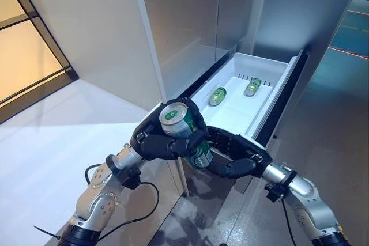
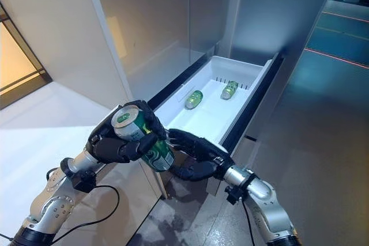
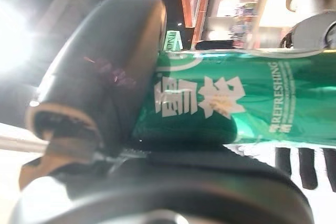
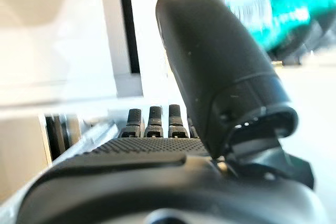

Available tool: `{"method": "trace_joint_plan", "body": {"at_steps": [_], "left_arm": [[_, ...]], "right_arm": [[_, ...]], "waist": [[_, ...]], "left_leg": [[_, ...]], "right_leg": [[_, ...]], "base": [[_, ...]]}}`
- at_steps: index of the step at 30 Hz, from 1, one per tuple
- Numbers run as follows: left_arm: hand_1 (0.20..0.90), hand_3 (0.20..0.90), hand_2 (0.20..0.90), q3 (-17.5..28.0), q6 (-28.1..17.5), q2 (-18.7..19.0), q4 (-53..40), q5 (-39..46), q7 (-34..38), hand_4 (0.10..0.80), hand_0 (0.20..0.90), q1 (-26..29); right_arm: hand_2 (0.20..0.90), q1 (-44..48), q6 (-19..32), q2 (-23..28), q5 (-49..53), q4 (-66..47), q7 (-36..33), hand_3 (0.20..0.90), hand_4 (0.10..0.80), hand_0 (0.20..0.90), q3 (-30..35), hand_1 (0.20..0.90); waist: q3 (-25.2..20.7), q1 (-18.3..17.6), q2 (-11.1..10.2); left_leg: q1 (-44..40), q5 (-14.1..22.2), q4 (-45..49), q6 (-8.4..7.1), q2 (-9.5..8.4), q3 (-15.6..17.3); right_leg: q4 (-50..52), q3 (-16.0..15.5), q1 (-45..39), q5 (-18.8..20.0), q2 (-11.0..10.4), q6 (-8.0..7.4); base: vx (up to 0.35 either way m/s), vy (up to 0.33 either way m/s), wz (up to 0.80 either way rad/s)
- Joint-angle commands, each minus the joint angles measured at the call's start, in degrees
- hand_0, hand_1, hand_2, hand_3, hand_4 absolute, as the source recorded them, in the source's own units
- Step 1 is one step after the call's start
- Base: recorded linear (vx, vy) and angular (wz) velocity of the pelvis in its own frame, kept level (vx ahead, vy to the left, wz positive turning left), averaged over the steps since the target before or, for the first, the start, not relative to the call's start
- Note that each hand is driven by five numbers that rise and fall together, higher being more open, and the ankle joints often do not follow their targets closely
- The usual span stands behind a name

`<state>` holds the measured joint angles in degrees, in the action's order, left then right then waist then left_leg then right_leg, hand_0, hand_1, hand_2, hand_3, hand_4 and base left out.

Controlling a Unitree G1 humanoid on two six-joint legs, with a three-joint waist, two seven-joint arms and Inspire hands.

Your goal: Put drinks into fridge and close the fridge

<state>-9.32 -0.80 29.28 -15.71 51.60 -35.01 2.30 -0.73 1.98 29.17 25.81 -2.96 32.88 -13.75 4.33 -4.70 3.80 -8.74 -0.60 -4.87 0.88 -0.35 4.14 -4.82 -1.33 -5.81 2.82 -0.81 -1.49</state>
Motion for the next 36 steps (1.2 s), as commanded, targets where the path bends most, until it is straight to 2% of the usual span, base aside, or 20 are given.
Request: {"method": "trace_joint_plan", "body": {"at_steps": [1,14,20,28,36], "left_arm": [[0.3,0.2,0.3,1.1,-5.5,-1.6,-1.7,3.1,0.4,0.1,0.3,8.8],[0.3,0.2,0.3,-2.1,-9.2,1.9,-0.2,-2.7,5.3,0.1,0.3,12.2],[0.3,0.2,0.3,-2.2,-9.6,3.3,1.2,-3.2,6.6,0.1,0.3,13.5],[0.3,0.2,0.3,-2.2,-9.2,3.2,4.2,-4.9,7.5,0.1,0.3,13.0],[0.3,0.2,0.3,-2.6,-8.9,3.0,5.7,-4.8,6.5,0.1,0.3,12.0]], "right_arm": [[0.9,7.6,3.7,-3.2,0.8,-6.3,-1.9,0.9,0.8,0.9,-0.1,0.9],[0.9,13.1,-2.5,-1.3,-2.9,-4.8,1.1,0.9,0.8,0.9,-7.0,0.9],[0.9,14.6,-2.5,-0.3,-2.7,-4.0,2.0,0.9,0.8,0.9,-8.0,0.9],[0.9,15.5,-6.1,-0.4,1.3,-3.7,4.3,0.9,0.8,0.9,-7.9,0.9],[0.9,15.2,-6.8,-1.0,5.0,-1.8,4.9,0.9,0.8,0.9,-8.1,0.9]], "waist": [[-3.0,1.2,-2.2],[-3.0,2.4,-2.5],[-2.9,2.7,-2.7],[-2.7,3.0,-2.9],[-2.5,3.3,-2.9]], "left_leg": [[-0.2,4.4,1.1,1.64,-2.85,-2.6],[-0.2,4.1,1.0,1.52,-3.02,-3.4],[-0.2,4.0,1.1,1.39,-2.98,-3.7],[-0.2,3.9,1.2,1.23,-2.9,-3.9],[-0.2,3.9,1.5,1.01,-2.75,-3.8]], "right_leg": [[6.6,-0.9,0.5,-7.7,1.6,-1.77],[6.2,-1.7,0.1,-7.5,1.3,-1.68],[6.1,-2.1,-0.2,-7.4,1.2,-1.59],[6.0,-2.4,-0.4,-7.4,1.2,-1.61],[5.7,-3.1,-0.7,-7.2,1.1,-1.61]], "base": [[0.0,0.0,0.0],[0.0,0.0,0.0],[0.002,-0.002,0.04],[0.003,-0.003,0.02],[0.0,0.0,0.0]]}}
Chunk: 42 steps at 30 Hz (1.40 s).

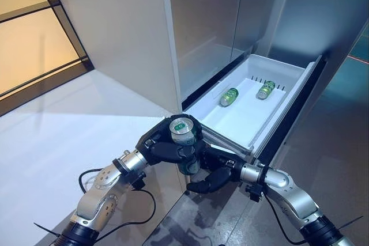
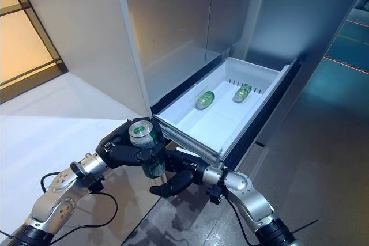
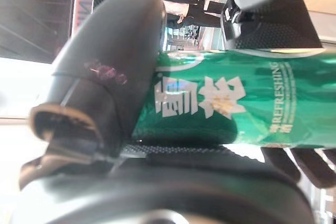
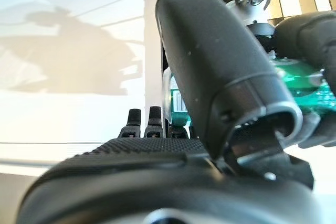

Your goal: Put drinks into fridge and close the fridge

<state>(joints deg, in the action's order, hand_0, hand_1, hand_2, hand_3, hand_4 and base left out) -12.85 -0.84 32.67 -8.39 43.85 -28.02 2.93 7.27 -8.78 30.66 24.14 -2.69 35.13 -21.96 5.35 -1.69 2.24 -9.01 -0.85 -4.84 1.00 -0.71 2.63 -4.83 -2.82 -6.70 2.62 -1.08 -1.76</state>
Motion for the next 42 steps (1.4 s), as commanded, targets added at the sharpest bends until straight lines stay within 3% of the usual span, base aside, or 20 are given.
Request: {"method": "trace_joint_plan", "body": {"at_steps": [1,13,14,16,19,30,42], "left_arm": [[0.3,0.2,0.3,0.9,-8.8,-0.4,-1.5,3.0,-0.7,0.1,0.3,11.3],[0.3,0.2,0.3,0.9,-8.0,-1.6,-1.9,3.4,-3.2,0.1,0.3,8.5],[0.3,0.2,0.3,0.9,-7.9,-1.7,-2.1,3.4,-3.3,0.1,0.3,8.4],[0.3,0.2,0.3,1.9,-7.8,-2.1,-2.1,3.3,-4.6,0.1,0.3,7.2],[0.3,0.2,0.3,1.7,-7.3,-1.8,-2.3,3.9,-4.4,0.1,0.3,7.2],[0.3,0.2,0.3,-2.0,-5.3,-0.7,-2.4,5.7,-2.9,0.1,0.3,10.0],[0.3,0.2,0.3,-5.6,-3.7,-1.5,-2.4,8.5,-2.5,0.1,0.3,12.5]], "right_arm": [[0.9,7.2,3.8,-2.5,7.2,-1.9,2.7,0.9,0.8,0.9,0.1,0.9],[0.9,3.5,2.3,-5.1,16.0,0.8,-2.7,0.9,0.8,0.9,2.5,0.9],[0.9,3.2,-0.8,-5.4,21.8,1.3,-7.8,0.9,0.8,0.9,2.8,0.9],[0.9,1.0,-1.3,-5.7,21.4,0.7,-5.4,0.9,0.8,0.9,5.7,0.9],[0.9,1.8,-4.8,-5.2,22.9,-2.7,-9.0,0.9,0.8,0.9,6.7,0.9],[0.9,10.4,-9.4,-0.4,25.5,-7.4,-14.6,0.9,0.8,0.9,3.3,0.9],[0.9,14.3,-11.1,0.7,26.0,-8.7,-13.7,0.9,0.8,0.9,-0.5,0.9]], "waist": [[-3.5,0.3,-1.4],[-3.2,0.2,-1.0],[-3.2,0.2,-1.0],[-3.2,-0.1,-0.9],[-3.0,-0.4,-1.0],[-2.8,-0.5,-1.4],[-2.6,-0.6,-1.7]], "left_leg": [[0.0,4.1,1.4,0.88,-2.36,-2.2],[-0.2,4.2,1.6,0.66,-2.2,-1.5],[-0.2,4.2,1.6,0.68,-2.22,-1.5],[-0.1,4.2,1.6,0.59,-2.16,-1.2],[-0.4,4.3,1.5,0.65,-2.24,-1.1],[-1.0,4.2,1.5,0.77,-2.31,-1.0],[-1.0,4.1,1.7,0.94,-2.42,-1.7]], "right_leg": [[5.7,-1.7,0.2,-7.0,1.3,-1.36],[5.0,-2.4,0.0,-6.7,1.2,-1.54],[5.0,-2.3,0.0,-6.7,1.2,-1.55],[4.9,-2.1,0.1,-6.6,1.2,-1.74],[4.7,-2.0,-0.1,-6.5,1.2,-1.91],[4.6,-1.4,-0.5,-6.1,1.3,-1.94],[5.4,-0.7,-0.4,-6.2,1.3,-2.05]], "base": [[0.0,0.0,0.0],[0.0,0.0,0.0],[0.0,0.0,0.0],[0.0,0.0,0.0],[0.0,0.0,0.0],[-0.003,0.004,-0.01],[0.0,0.0,0.0]]}}
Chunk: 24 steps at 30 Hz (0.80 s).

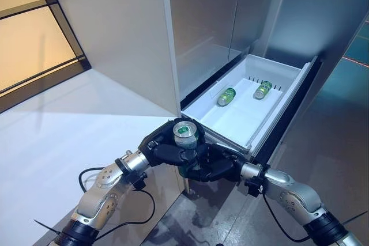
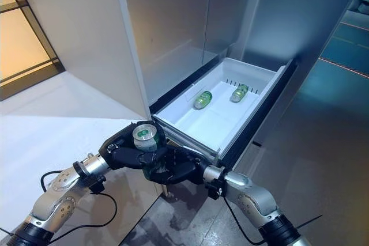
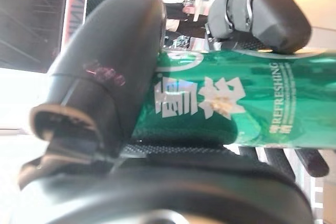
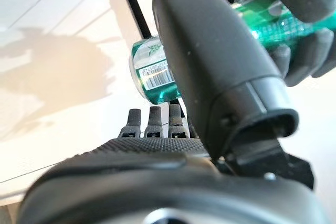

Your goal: Put drinks into fridge and close the fridge

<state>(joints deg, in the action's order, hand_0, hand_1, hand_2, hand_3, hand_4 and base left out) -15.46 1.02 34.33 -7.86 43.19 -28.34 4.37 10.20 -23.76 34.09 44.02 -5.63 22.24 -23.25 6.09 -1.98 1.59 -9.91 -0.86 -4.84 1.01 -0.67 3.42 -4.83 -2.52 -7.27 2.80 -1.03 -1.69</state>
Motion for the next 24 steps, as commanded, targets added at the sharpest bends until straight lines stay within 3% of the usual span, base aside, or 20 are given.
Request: {"method": "trace_joint_plan", "body": {"at_steps": [1,23,24], "left_arm": [[0.3,0.2,0.3,-3.1,-5.7,-3.4,-2.9,9.8,-2.3,0.1,0.3,11.1],[0.3,0.2,0.3,-5.2,-9.9,-8.2,-5.7,10.8,0.0,0.1,0.3,9.3],[0.3,0.2,0.3,-5.0,-9.9,-8.3,-5.7,10.8,0.1,0.1,0.3,9.2]], "right_arm": [[0.9,11.5,3.7,-2.9,6.3,-5.9,-0.7,0.9,0.8,0.9,0.6,0.9],[0.9,8.1,6.7,-8.0,10.3,-9.0,-2.9,0.9,0.8,0.9,-1.8,0.9],[0.691,7.8,6.7,-8.0,10.2,-9.5,-2.8,0.656,0.556,0.691,-1.6,0.691]], "waist": [[-3.3,-0.3,-1.1],[-3.0,-0.8,-0.9],[-3.0,-0.9,-0.9]], "left_leg": [[-0.1,4.2,1.7,0.93,-2.46,-2.5],[0.2,4.2,1.6,1.03,-2.31,-1.5],[0.2,4.2,1.6,1.07,-2.31,-1.4]], "right_leg": [[5.4,-1.0,0.1,-6.4,1.2,-2.13],[5.4,-0.2,0.9,-6.2,0.9,-2.62],[5.5,0.0,1.0,-6.2,0.9,-2.62]], "base": [[0.0,0.0,0.0],[0.001,0.0,-0.01],[0.0,0.0,0.0]]}}
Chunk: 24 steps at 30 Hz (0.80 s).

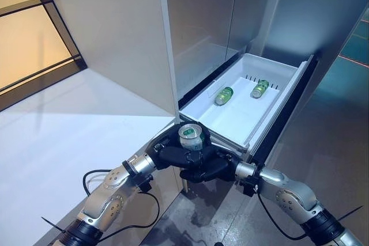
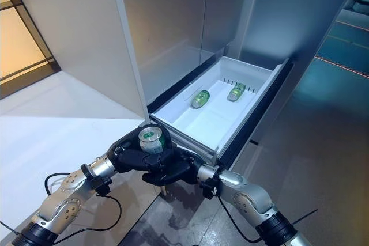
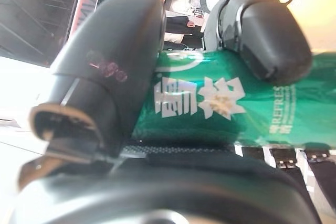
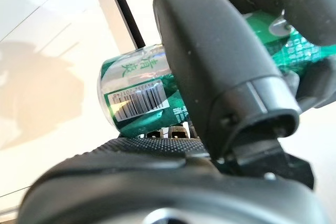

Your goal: Put drinks into fridge and close the fridge

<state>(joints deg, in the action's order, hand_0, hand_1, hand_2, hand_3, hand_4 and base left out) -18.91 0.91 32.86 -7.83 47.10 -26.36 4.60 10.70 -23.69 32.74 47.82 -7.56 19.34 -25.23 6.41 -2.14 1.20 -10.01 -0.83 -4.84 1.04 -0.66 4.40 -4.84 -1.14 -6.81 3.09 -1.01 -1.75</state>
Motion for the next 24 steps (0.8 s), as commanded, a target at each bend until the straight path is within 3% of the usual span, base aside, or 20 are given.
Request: {"method": "trace_joint_plan", "body": {"at_steps": [1,15,24], "left_arm": [[0.3,0.2,0.3,-1.5,-9.7,-6.8,-5.8,6.9,-1.7,0.1,0.3,8.9],[0.3,0.2,0.3,1.1,-10.4,-5.7,-6.3,3.6,-1.1,0.1,0.3,6.7],[0.3,0.2,0.3,2.2,-17.2,-4.2,-5.5,-1.1,1.0,0.1,0.3,8.5]], "right_arm": [[0.3,7.2,6.8,-6.6,6.4,-7.7,0.2,0.2,0.1,0.3,0.4,0.3],[0.3,4.1,7.6,-5.5,2.9,-10.1,0.9,0.2,0.1,0.3,3.7,0.3],[0.3,6.3,11.6,-4.7,1.1,-10.0,-5.0,0.2,0.1,0.3,7.1,0.3]], "waist": [[-3.3,-0.9,-0.4],[-3.6,-1.8,-0.6],[-3.9,-1.9,-0.8]], "left_leg": [[0.4,4.2,1.6,1.1,-2.35,-2.3],[0.7,4.4,1.8,1.29,-2.18,-1.1],[0.3,4.7,1.6,1.26,-2.05,-1.4]], "right_leg": [[5.6,-1.2,0.7,-6.5,1.0,-2.59],[5.5,0.4,1.5,-6.0,1.5,-2.86],[5.8,0.8,1.4,-6.3,2.0,-2.71]], "base": [[0.0,0.0,0.0],[0.007,-0.017,-0.06],[0.013,-0.009,-0.03]]}}
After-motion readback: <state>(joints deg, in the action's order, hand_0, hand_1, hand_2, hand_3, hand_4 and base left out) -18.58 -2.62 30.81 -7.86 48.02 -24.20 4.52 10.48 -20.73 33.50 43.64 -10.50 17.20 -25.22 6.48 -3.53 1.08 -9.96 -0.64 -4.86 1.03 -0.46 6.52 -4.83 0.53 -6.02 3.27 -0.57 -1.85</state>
